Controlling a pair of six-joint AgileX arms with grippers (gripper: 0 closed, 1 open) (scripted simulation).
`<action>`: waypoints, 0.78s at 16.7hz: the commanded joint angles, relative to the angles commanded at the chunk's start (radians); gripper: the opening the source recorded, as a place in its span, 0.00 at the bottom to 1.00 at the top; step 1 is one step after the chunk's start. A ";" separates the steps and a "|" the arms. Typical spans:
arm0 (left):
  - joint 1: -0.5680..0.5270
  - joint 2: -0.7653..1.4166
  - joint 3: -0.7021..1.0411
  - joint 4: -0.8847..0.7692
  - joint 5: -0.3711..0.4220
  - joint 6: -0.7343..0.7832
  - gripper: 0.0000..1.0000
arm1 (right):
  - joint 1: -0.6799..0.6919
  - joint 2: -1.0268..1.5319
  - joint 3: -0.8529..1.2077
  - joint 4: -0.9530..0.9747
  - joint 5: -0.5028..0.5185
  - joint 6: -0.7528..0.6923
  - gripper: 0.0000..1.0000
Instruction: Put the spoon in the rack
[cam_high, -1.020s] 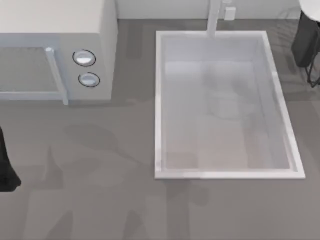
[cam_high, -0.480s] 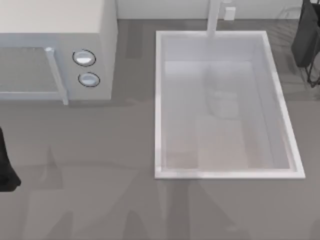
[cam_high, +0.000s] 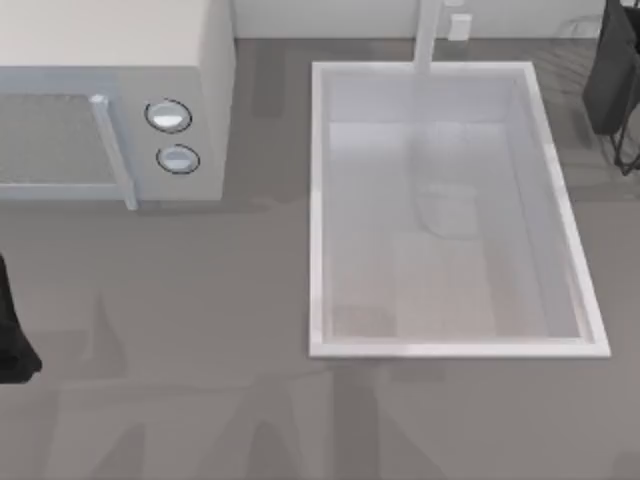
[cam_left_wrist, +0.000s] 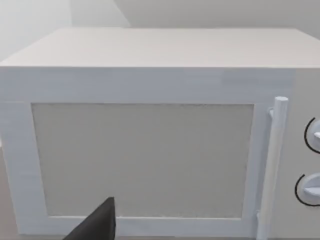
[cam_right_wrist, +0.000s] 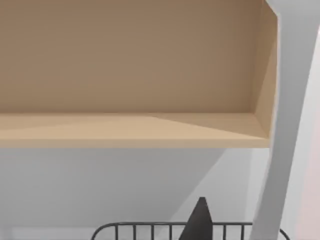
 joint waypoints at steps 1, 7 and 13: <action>0.000 0.000 0.000 0.000 0.000 0.000 1.00 | 0.001 0.002 0.000 0.002 0.000 0.000 0.00; 0.000 0.000 0.000 0.000 0.000 0.000 1.00 | 0.078 0.218 -0.023 0.227 0.068 0.001 0.00; 0.000 0.000 0.000 0.000 0.000 0.000 1.00 | 0.215 0.595 -0.104 0.710 0.225 -0.004 0.00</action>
